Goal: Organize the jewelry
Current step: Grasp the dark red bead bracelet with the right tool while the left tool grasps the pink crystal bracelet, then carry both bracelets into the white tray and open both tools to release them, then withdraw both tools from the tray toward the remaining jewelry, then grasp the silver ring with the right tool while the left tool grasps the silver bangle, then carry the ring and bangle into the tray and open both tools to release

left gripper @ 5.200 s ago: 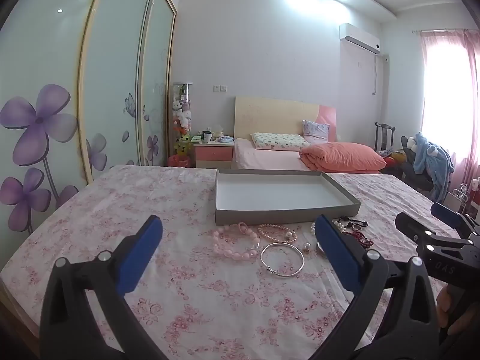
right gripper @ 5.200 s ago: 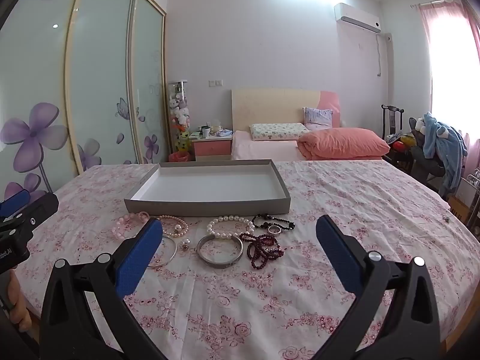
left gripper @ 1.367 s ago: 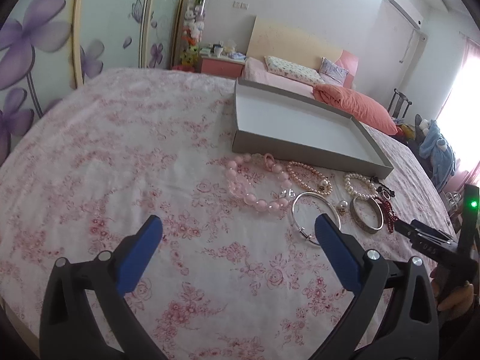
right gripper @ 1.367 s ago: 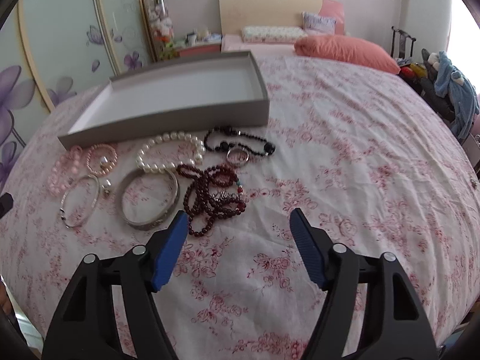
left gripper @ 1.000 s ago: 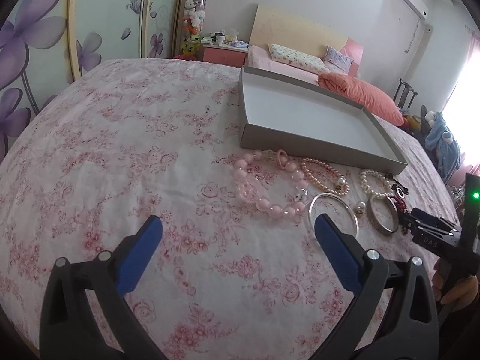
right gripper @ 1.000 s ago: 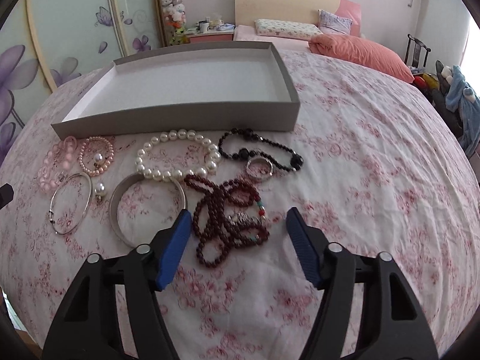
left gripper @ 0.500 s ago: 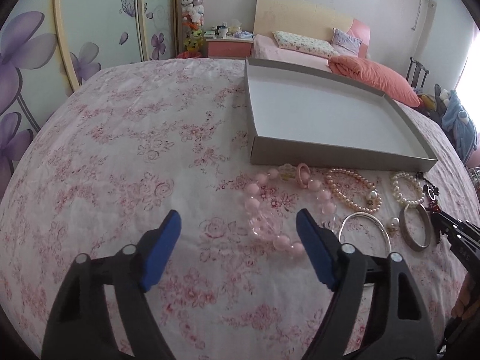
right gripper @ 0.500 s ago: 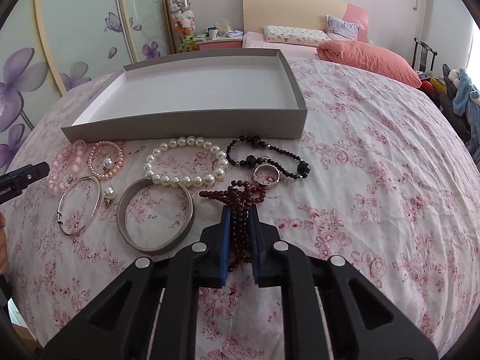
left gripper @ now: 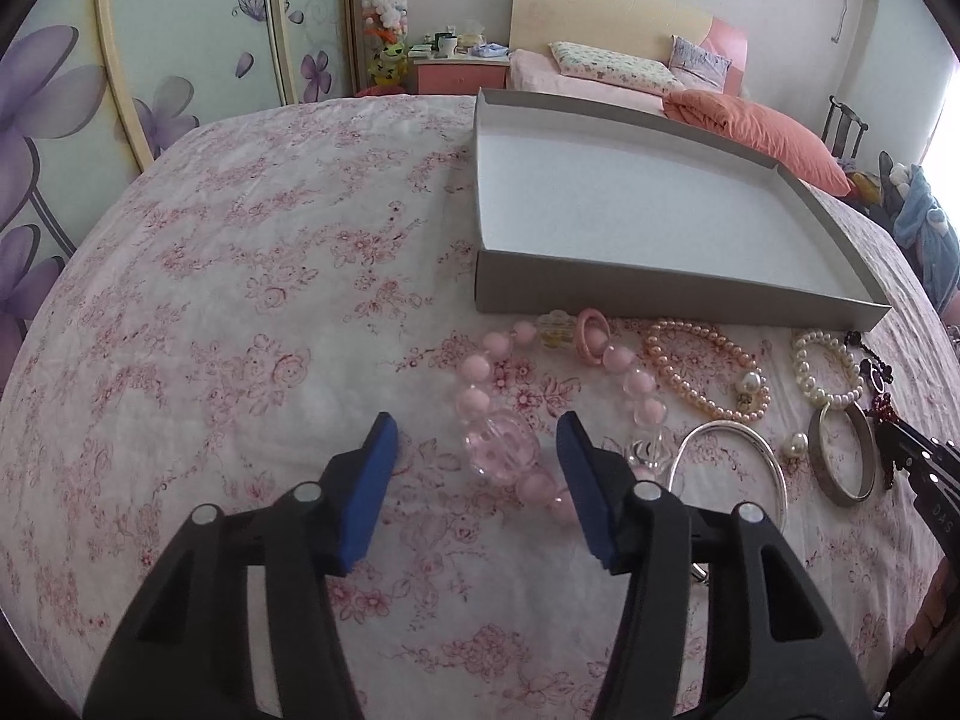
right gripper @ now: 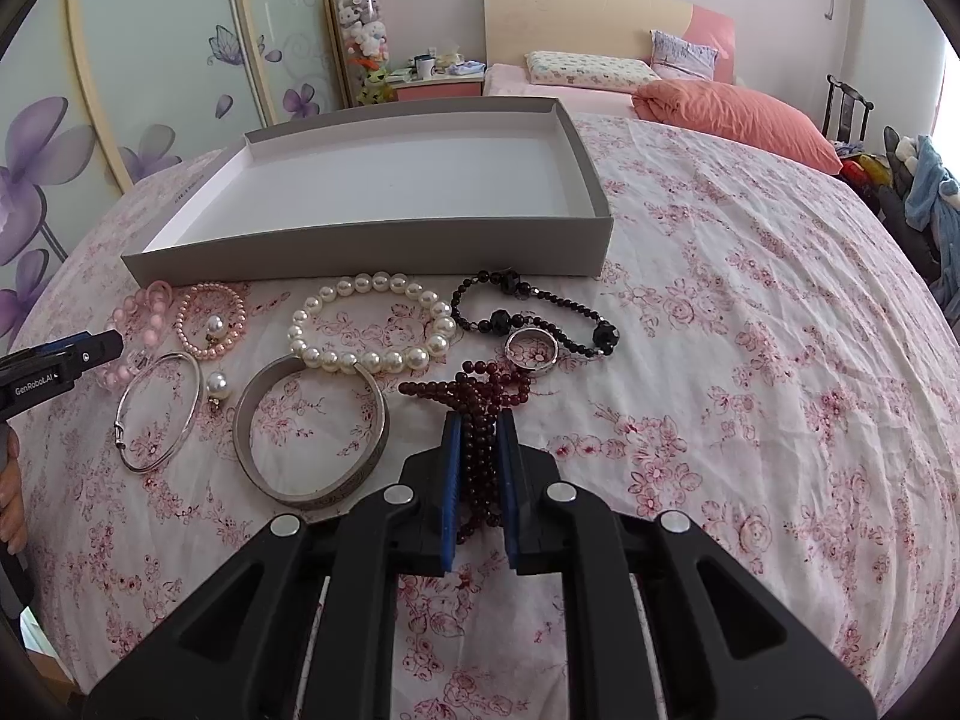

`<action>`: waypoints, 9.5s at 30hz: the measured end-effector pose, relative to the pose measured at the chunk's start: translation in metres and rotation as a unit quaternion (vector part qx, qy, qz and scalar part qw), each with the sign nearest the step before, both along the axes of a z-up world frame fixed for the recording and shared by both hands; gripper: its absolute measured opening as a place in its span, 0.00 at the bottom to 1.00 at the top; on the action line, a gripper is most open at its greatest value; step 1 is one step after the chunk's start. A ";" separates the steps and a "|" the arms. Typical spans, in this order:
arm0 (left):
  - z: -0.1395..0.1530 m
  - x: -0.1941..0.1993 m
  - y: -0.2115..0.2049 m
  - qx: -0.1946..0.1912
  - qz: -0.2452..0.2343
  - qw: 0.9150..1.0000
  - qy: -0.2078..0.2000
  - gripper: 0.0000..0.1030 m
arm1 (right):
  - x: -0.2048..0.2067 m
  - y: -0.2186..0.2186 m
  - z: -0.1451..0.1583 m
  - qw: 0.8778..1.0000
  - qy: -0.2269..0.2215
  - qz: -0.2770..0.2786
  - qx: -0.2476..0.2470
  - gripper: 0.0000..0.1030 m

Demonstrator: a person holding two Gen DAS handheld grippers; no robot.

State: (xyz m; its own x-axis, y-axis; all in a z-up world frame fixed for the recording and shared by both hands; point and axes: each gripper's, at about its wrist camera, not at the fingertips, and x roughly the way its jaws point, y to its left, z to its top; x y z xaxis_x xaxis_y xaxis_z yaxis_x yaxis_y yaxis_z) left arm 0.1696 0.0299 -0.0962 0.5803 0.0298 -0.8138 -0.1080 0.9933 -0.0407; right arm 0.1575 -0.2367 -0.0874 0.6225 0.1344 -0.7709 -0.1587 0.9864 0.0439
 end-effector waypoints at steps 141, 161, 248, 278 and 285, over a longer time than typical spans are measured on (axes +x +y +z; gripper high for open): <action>0.070 0.126 -0.025 -0.026 -0.033 0.988 -0.149 0.39 | 0.145 0.011 0.052 0.992 -0.099 -0.026 0.080 0.41; 0.063 0.001 -0.026 -0.045 -0.064 0.986 -0.145 0.54 | 0.045 -0.026 0.043 0.994 -0.080 -0.029 0.070 0.41; -0.008 -0.016 -0.080 0.016 -0.123 0.992 -0.016 0.66 | -0.005 -0.015 -0.004 0.999 0.001 -0.025 0.045 0.22; 0.038 -0.050 -0.048 0.007 -0.066 0.992 -0.108 0.66 | -0.024 0.000 0.031 0.996 -0.081 0.003 0.036 0.22; 0.052 -0.055 -0.053 0.009 -0.065 0.988 -0.137 0.66 | -0.030 0.005 0.050 0.992 -0.122 0.009 0.034 0.22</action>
State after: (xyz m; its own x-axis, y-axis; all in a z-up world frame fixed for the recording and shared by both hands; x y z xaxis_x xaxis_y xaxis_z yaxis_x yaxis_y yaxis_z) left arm 0.1143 -0.0231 -0.0439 0.7791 -0.0473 -0.6251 0.0340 0.9989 -0.0332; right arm 0.1271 -0.2318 -0.0379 0.7870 0.1937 -0.5858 -0.1905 0.9793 0.0679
